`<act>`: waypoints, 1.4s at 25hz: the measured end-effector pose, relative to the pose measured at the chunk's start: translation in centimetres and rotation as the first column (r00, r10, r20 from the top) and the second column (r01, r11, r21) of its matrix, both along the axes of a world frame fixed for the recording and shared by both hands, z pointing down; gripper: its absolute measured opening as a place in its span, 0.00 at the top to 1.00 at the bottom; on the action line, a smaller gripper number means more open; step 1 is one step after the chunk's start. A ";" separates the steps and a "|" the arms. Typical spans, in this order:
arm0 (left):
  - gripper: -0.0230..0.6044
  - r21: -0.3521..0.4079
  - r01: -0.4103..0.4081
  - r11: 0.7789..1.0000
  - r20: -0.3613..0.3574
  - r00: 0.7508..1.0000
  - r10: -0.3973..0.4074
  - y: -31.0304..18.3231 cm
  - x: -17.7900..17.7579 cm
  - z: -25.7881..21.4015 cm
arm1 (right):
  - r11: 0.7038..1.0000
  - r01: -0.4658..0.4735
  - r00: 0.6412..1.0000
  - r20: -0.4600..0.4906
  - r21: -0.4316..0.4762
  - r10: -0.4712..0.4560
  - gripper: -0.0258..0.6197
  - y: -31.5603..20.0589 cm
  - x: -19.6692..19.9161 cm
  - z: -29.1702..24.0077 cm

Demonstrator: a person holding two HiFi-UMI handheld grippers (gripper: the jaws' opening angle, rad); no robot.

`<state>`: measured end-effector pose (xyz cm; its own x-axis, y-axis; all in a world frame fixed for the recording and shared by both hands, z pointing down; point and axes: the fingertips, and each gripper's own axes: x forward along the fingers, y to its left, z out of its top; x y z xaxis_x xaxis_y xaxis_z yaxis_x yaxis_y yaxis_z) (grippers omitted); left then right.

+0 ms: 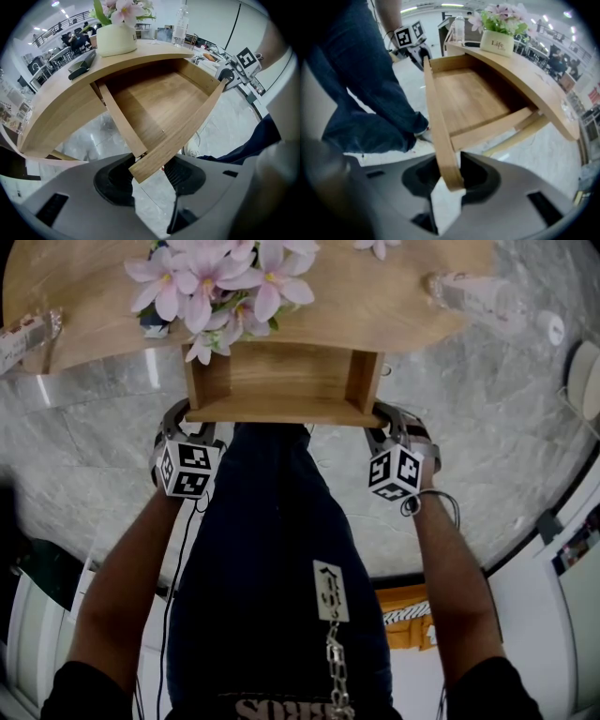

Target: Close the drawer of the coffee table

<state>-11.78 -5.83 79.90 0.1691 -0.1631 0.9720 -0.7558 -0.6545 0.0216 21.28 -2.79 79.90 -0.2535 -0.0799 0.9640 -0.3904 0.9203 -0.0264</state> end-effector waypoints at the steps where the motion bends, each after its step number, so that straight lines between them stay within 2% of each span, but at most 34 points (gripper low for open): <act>1: 0.63 -0.004 0.002 1.000 0.001 1.000 -0.002 0.0 0.0 0.0 | 1.000 -0.002 1.000 -0.001 -0.003 0.002 0.76 0.0 0.0 0.0; 6: 0.63 -0.024 -0.011 1.000 0.000 1.000 0.011 0.1 0.1 0.0 | 1.000 -0.001 1.000 -0.004 -0.019 0.001 0.76 0.1 0.1 -0.1; 11: 0.63 -0.009 -0.025 1.000 0.001 1.000 0.025 -1.4 -0.1 -0.1 | 1.000 -0.009 1.000 0.003 -0.019 0.009 0.76 -0.9 -0.1 0.0; 19: 0.63 0.070 -0.032 0.997 -0.017 0.999 0.034 -8.0 0.1 -0.1 | 0.998 -0.040 0.999 -0.006 0.041 0.041 0.76 -7.1 0.0 -0.2; 25: 0.63 0.106 -0.011 0.994 -0.069 0.997 0.019 -11.5 0.7 0.0 | 0.996 -0.038 0.999 -0.008 0.085 0.039 0.75 -10.6 0.5 -0.2; 28: 0.62 0.114 0.035 0.993 -0.107 0.994 -0.023 -12.9 0.8 0.1 | 0.991 -0.082 0.997 0.000 0.107 0.083 0.73 -12.2 0.6 -0.3; 31: 0.61 0.065 0.138 0.988 -0.168 0.978 -0.125 -13.7 0.8 0.1 | 0.977 -0.175 0.984 0.002 0.119 0.176 0.69 -13.2 0.8 -0.1; 33: 0.61 0.015 0.232 0.973 -0.216 0.951 -0.223 -13.5 0.6 0.2 | 0.961 -0.252 0.967 0.006 0.113 0.253 0.66 -13.3 0.9 0.0; 35: 0.61 -0.019 0.328 0.945 -0.253 0.912 -0.322 -13.5 0.1 0.2 | 0.932 -0.350 0.937 0.016 0.098 0.350 0.64 -13.5 1.3 0.1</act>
<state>-11.65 -19.33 80.11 0.3393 -0.2724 0.9004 -0.8987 -0.3765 0.2248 22.54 -16.33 80.01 -0.1908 -0.2569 0.9474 -0.6879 0.7235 0.0576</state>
